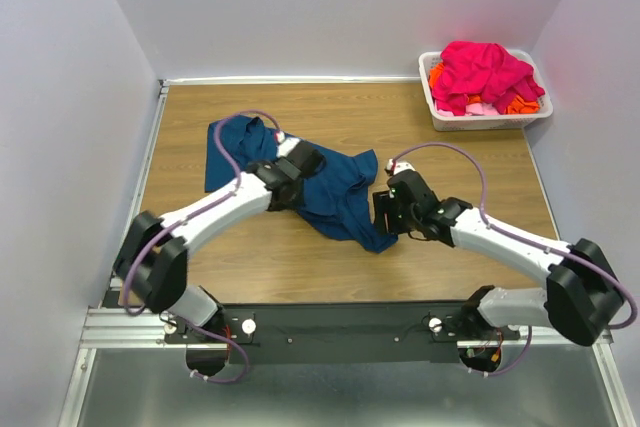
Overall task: Fold and stack the t-shirts
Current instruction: Flatten the tshirt out
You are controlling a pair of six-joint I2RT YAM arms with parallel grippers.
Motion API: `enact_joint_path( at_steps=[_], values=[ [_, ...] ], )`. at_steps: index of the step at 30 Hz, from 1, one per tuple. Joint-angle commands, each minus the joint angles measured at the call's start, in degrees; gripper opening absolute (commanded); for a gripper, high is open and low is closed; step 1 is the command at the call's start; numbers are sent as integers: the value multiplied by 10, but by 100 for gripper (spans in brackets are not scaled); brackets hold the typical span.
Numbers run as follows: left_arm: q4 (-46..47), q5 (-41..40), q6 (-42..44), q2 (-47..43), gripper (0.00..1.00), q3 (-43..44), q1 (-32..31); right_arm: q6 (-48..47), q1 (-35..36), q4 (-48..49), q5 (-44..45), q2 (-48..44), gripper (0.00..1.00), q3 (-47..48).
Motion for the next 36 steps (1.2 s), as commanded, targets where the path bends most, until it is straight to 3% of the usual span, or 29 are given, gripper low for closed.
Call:
enact_joint_path(
  at_steps=[1,6,10,17,27,30,33,36],
  values=[
    [-80,-102,44,-96,0,48,45,24,2,0,-62,35,70,9],
    [-73,-112,88,-182,0,43,112,28,2,2,-59,80,70,59],
    [-11,-88,114,-250,0,5,146,30,2,7,-97,151,67,107],
    [14,-80,145,-266,0,-11,176,56,2,14,-163,224,65,128],
    [55,-73,174,-294,0,-26,247,70,2,1,-55,203,60,97],
    [62,-72,178,-299,0,-33,268,69,2,-8,-23,200,46,95],
    [74,-74,186,-310,0,-46,287,71,2,-10,-13,183,20,96],
    [79,-78,192,-314,0,-49,304,64,1,-19,2,158,4,106]
  ],
)
